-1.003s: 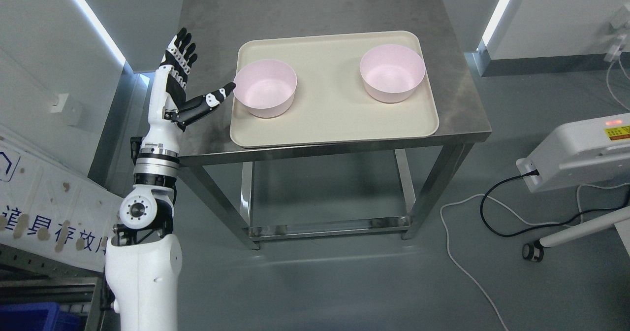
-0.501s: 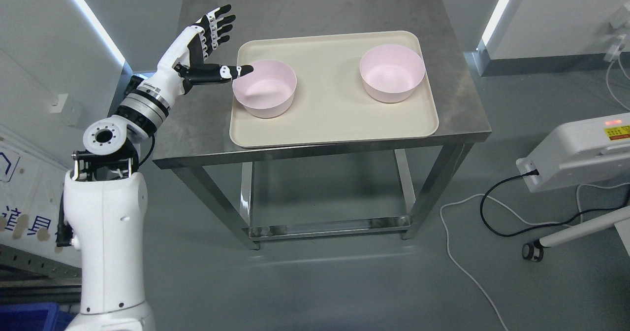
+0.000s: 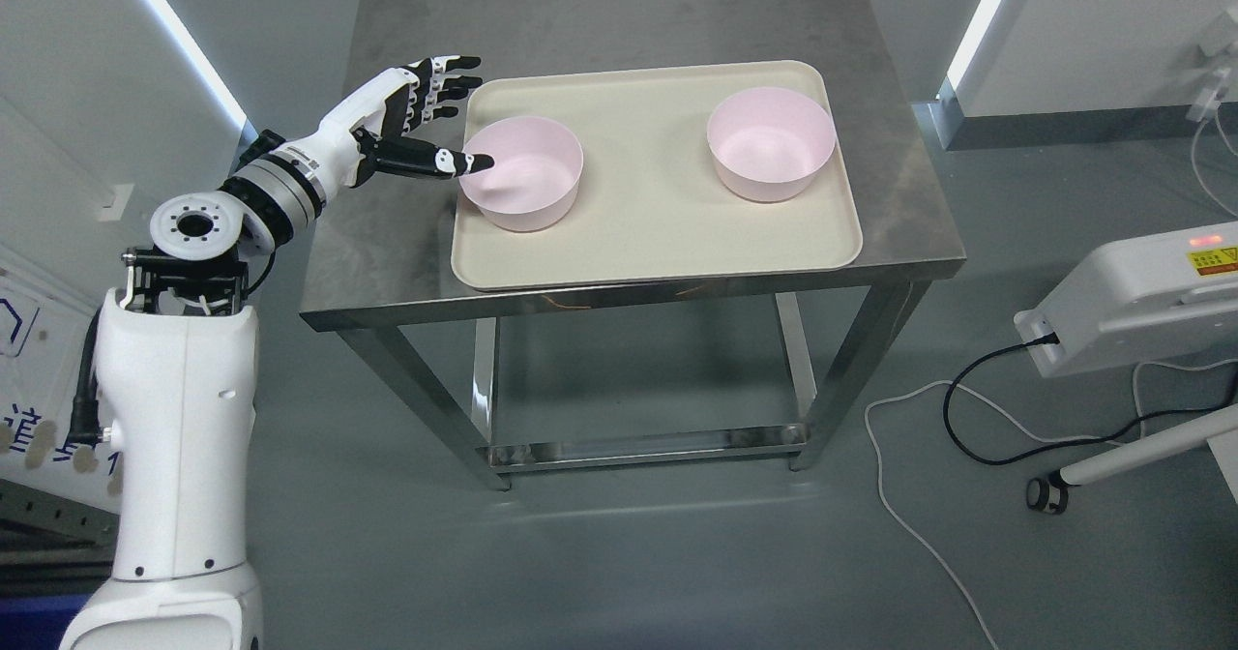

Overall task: Stack pink IKEA bowls on left shelf middle
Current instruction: 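Reach the left hand toward the pink bowl nearest it on the tray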

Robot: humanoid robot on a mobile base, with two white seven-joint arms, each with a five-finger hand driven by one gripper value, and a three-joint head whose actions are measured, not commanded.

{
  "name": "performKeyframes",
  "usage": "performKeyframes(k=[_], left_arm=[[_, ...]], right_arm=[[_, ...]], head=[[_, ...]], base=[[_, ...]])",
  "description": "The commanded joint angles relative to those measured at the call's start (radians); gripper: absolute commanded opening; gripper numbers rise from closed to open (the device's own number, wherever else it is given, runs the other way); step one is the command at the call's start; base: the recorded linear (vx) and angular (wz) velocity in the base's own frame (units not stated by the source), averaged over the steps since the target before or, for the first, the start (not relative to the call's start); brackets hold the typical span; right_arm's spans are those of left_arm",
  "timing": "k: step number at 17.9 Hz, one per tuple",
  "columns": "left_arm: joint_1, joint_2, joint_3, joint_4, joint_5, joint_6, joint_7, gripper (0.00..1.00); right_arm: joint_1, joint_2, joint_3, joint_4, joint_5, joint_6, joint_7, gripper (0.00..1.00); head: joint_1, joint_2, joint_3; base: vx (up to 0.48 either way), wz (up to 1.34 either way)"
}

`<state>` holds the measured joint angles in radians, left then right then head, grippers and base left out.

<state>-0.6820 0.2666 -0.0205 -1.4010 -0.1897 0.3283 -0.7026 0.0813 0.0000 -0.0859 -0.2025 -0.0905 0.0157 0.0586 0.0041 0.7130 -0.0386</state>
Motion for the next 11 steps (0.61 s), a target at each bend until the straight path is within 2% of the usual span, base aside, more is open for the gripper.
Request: performKeyframes(k=[1, 5, 11], left_arm=[[-0.034, 0.014, -0.177, 0.073, -0.126, -0.006, 0.011, 0.77], [-0.051, -0.044, -0.245, 0.089, -0.23, -0.055, 0.084, 0.68], [-0.063, -0.055, -0.277, 0.148, -0.369, -0.156, 0.084, 0.6]], right_arm=[[0.0, -0.017, 0.0, 0.0, 0.0, 0.0, 0.003, 1.0], [0.0, -0.017, 0.0, 0.0, 0.0, 0.0, 0.003, 1.0], [0.0, -0.017, 0.0, 0.0, 0.0, 0.0, 0.003, 1.0]], head=[[0.0, 0.0, 0.0], [0.0, 0.0, 0.0], [0.0, 0.0, 0.0]], base=[[0.0, 0.0], [0.0, 0.0], [0.0, 0.0]])
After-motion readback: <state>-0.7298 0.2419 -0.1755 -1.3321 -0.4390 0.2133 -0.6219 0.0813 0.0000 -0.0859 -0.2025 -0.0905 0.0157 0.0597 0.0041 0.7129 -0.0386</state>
